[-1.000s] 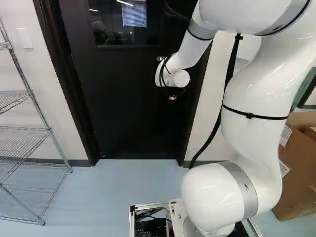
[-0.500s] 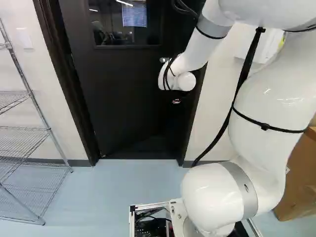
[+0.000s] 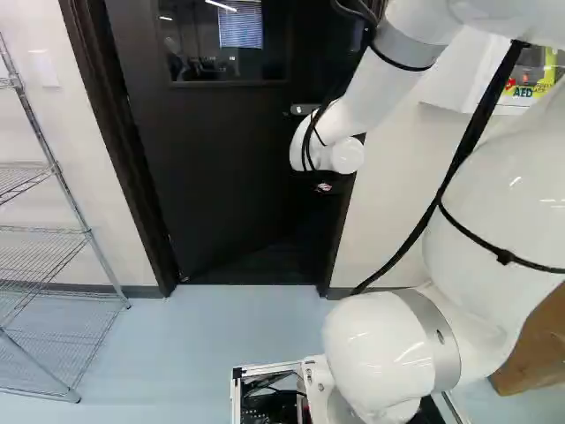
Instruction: Open the door and move inside
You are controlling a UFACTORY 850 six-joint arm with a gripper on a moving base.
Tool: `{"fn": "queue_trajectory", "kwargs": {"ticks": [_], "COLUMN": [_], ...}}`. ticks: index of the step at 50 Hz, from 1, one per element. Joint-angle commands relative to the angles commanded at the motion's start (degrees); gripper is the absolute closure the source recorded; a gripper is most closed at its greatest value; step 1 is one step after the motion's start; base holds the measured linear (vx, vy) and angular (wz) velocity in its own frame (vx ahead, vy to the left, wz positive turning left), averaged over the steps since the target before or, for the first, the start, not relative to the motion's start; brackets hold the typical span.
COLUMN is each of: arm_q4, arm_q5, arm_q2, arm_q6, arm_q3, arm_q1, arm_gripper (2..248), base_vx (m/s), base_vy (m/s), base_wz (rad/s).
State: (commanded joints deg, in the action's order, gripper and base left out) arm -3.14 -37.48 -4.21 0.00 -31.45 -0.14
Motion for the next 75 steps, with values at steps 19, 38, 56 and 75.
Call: {"fn": "queue_trajectory", "kwargs": {"ticks": [19, 38, 56, 75], "arm_q4": [-1.3, -1.3, -1.3, -1.3], "arm_q5": [-0.8, -0.8, -0.8, -0.8], "arm_q2": [-0.8, -0.8, -0.8, -0.8], "arm_q6": [0.0, 0.0, 0.0, 0.0], "arm_q3": [0.8, 0.8, 0.8, 0.8], "arm_q1": [-0.4, -0.4, -0.4, -0.4], "arm_gripper": [3, 3, 3, 3], "base_vx": [0.000, 0.000, 0.019, 0.039], "base_vy": [0.000, 0.000, 0.019, 0.030], "base_wz": [0.000, 0.000, -0.003, -0.004]}}
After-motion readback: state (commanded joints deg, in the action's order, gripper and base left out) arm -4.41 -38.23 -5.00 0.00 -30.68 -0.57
